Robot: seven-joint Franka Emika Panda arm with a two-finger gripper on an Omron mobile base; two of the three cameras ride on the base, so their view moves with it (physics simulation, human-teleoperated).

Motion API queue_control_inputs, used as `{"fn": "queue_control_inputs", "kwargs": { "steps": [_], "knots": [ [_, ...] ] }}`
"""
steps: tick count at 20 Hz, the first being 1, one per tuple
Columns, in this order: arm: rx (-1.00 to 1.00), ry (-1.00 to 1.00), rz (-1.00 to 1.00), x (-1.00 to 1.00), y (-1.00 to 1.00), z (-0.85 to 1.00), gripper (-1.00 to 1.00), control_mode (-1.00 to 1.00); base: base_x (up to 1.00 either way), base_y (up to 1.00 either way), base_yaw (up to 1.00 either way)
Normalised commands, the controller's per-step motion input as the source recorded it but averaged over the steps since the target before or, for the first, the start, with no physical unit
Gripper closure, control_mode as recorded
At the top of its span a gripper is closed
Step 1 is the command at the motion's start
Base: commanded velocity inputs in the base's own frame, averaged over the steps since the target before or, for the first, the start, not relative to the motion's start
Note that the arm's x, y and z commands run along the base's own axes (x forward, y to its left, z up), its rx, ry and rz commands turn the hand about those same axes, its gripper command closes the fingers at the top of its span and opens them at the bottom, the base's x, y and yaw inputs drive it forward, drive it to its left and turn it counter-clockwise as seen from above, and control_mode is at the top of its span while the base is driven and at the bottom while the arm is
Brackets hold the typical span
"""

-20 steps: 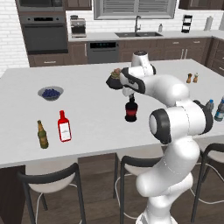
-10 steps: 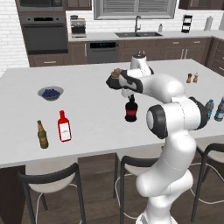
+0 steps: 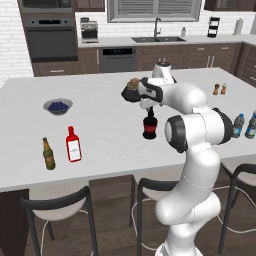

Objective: Move the plastic bottles in the middle to the plastics group, and the glass bottles in the middle to the glass group.

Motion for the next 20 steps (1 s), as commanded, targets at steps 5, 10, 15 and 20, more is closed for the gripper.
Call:
{"fn": "queue_control_inputs", "kwargs": {
  "steps": [5, 10, 15, 20],
  "knots": [
    [0.05, 0.00, 0.00, 0.25, -0.01, -0.11, -1.00, -1.00, 0.00, 0.00, 0.00],
    [0.02, 0.01, 0.00, 0.15, 0.04, -0.21, -1.00, -1.00, 0.00, 0.00, 0.00],
    [0.00, 0.00, 0.00, 0.22, 0.03, -0.17, -1.00, -1.00, 0.00, 0.00, 0.00],
    [0.00, 0.00, 0.00, 0.25, 0.02, -0.12, -1.00, -1.00, 0.00, 0.00, 0.00]
  ]
}}
